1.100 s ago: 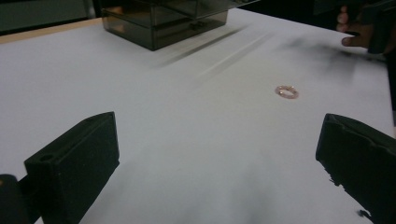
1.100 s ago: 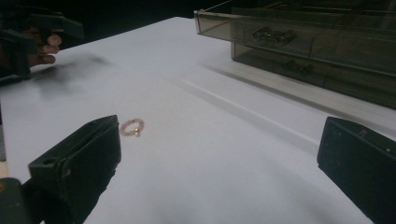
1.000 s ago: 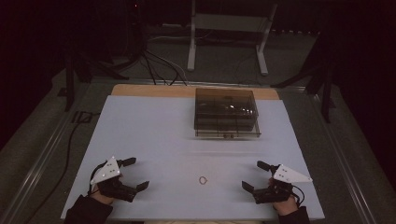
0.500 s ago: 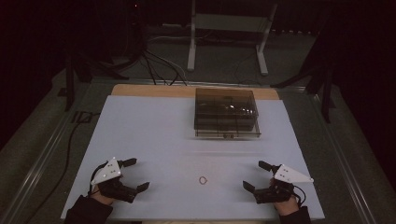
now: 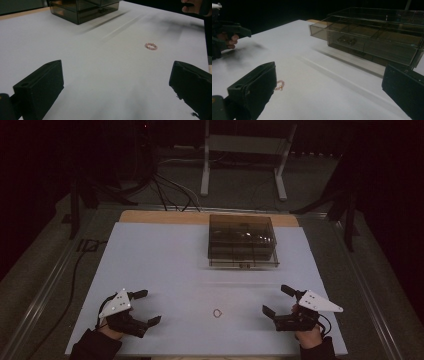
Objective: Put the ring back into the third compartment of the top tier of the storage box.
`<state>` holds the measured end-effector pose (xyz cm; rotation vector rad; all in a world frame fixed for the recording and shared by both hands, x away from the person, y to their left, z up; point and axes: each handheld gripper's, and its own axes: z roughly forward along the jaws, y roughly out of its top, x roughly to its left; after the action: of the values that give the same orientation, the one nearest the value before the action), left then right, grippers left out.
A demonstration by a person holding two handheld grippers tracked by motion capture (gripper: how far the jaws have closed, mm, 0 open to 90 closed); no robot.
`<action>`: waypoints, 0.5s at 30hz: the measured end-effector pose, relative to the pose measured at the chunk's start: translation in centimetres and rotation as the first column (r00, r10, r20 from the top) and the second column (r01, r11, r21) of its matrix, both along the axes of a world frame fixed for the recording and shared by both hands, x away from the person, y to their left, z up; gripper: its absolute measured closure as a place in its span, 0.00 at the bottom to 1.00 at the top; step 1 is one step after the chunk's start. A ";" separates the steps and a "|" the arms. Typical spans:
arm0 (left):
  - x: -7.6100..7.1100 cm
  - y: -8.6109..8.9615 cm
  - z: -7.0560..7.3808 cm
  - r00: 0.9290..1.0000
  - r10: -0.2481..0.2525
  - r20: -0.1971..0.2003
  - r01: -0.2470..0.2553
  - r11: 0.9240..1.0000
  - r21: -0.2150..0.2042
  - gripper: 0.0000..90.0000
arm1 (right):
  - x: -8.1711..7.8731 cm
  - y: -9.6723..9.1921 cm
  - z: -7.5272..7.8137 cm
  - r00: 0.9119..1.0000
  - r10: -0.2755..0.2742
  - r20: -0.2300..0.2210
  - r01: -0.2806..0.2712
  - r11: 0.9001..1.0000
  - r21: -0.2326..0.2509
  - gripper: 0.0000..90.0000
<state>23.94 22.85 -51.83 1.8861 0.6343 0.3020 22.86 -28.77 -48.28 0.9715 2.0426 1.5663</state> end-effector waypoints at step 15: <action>0.0 -0.1 0.1 1.000 -0.004 0.001 0.004 1.000 -0.014 0.01 | 1.0 1.3 1.8 0.999 0.032 0.034 -0.033 0.999 0.023 0.00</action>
<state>23.94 22.79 -51.76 1.8740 0.6302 0.2948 23.85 -27.45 -46.51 0.9188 2.0313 1.6159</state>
